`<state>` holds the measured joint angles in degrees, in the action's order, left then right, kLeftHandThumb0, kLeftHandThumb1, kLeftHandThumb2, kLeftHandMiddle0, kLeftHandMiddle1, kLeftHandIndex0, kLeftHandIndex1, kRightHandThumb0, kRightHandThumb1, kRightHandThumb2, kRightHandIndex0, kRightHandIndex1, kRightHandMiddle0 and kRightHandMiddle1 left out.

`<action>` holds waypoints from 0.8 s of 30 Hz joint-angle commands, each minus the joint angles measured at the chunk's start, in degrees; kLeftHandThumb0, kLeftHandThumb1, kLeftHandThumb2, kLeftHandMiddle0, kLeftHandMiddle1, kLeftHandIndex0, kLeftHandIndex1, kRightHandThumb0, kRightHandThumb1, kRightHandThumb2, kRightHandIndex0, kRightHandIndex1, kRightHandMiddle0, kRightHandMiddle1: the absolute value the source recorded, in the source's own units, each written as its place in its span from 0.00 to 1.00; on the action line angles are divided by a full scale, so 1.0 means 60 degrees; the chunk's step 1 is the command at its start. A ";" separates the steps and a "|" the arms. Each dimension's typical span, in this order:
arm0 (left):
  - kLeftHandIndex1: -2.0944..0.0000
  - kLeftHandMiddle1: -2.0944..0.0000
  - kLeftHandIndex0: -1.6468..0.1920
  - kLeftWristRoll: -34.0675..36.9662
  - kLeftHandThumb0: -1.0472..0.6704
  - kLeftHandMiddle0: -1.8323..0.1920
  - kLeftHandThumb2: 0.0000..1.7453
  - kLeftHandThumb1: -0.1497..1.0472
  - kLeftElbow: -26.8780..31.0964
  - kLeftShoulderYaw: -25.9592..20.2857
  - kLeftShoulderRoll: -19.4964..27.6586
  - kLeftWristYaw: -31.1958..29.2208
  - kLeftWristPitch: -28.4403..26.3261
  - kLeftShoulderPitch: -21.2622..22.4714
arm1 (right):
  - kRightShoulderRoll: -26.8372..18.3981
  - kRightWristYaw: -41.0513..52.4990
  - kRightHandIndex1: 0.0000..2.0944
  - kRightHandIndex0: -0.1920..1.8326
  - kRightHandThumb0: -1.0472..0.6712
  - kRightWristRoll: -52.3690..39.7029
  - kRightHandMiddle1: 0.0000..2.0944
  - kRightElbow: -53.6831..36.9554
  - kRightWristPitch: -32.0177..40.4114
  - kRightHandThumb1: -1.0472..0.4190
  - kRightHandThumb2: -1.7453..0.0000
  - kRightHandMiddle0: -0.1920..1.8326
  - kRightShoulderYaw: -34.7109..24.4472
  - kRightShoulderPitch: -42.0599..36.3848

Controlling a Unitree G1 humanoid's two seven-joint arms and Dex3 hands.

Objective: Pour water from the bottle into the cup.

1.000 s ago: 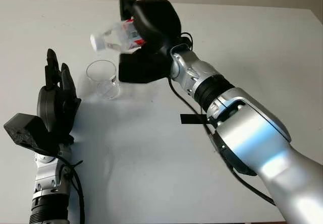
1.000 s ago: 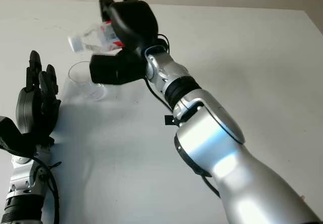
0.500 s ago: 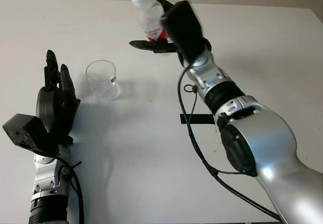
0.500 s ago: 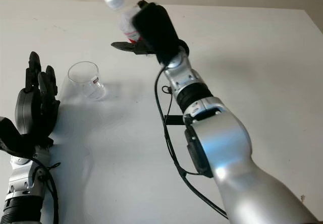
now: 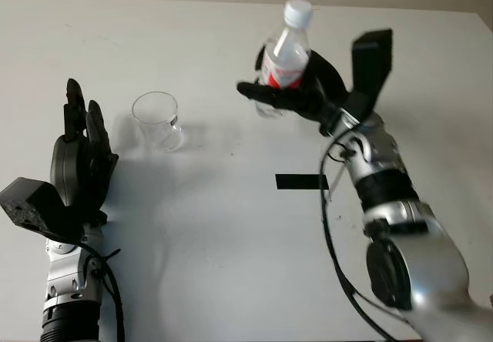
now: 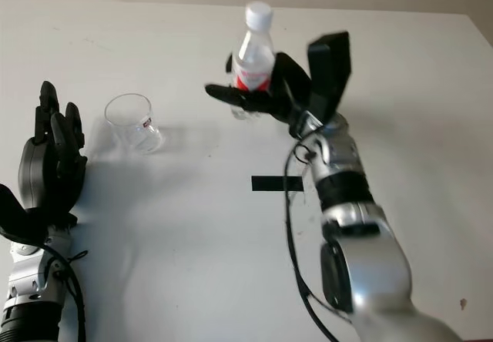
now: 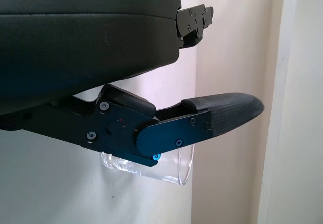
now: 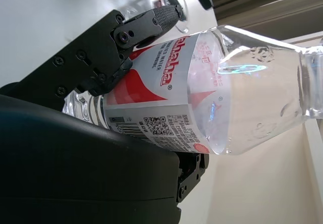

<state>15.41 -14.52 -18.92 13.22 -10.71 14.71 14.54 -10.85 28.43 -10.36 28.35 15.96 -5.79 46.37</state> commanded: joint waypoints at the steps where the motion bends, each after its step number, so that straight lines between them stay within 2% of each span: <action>1: 1.00 0.99 1.00 0.0041 0.15 1.00 0.41 1.00 -0.0201 -0.0024 0.0019 -0.0097 0.0107 -0.0111 | -0.0315 0.0202 1.00 0.78 0.50 -0.0133 1.00 -0.1433 0.0277 0.00 0.81 0.52 0.0125 -0.0819; 4: 1.00 1.00 1.00 0.0017 0.14 1.00 0.41 1.00 -0.0139 0.0014 0.0028 -0.0113 0.0004 -0.0106 | -0.0522 0.0248 1.00 0.75 0.50 -0.0175 1.00 -0.2549 0.0334 0.00 0.80 0.47 0.0136 -0.1819; 9: 1.00 1.00 1.00 0.0076 0.13 1.00 0.41 1.00 0.0055 0.0037 0.0038 -0.0164 -0.0195 -0.0123 | -0.0738 0.0038 1.00 0.70 0.51 -0.0284 1.00 -0.3612 0.0623 0.00 0.79 0.37 0.0057 -0.2652; 16: 1.00 1.00 1.00 0.0110 0.14 1.00 0.43 1.00 0.0303 0.0065 -0.0035 -0.0111 -0.0474 -0.0225 | -0.1054 0.0033 1.00 0.53 0.50 -0.0415 1.00 -0.4757 0.0679 0.00 0.81 0.21 0.0052 -0.3814; 20: 1.00 1.00 1.00 0.0142 0.14 1.00 0.43 1.00 0.0317 0.0025 -0.0012 -0.0172 -0.0395 -0.0256 | -0.0988 -0.0294 1.00 0.39 0.51 -0.0536 1.00 -0.5130 0.1150 0.00 0.82 0.10 -0.0025 -0.4287; 24: 1.00 1.00 1.00 0.0284 0.15 1.00 0.44 1.00 0.0348 -0.0049 -0.0014 -0.0237 -0.0393 -0.0272 | -0.0912 -0.0599 1.00 0.35 0.50 -0.0589 1.00 -0.5206 0.1322 0.00 0.81 0.08 0.0008 -0.4583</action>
<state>16.60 -13.04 -18.89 13.26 -11.79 12.02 13.86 -16.38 25.11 -13.51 -1.25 23.79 -5.37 19.52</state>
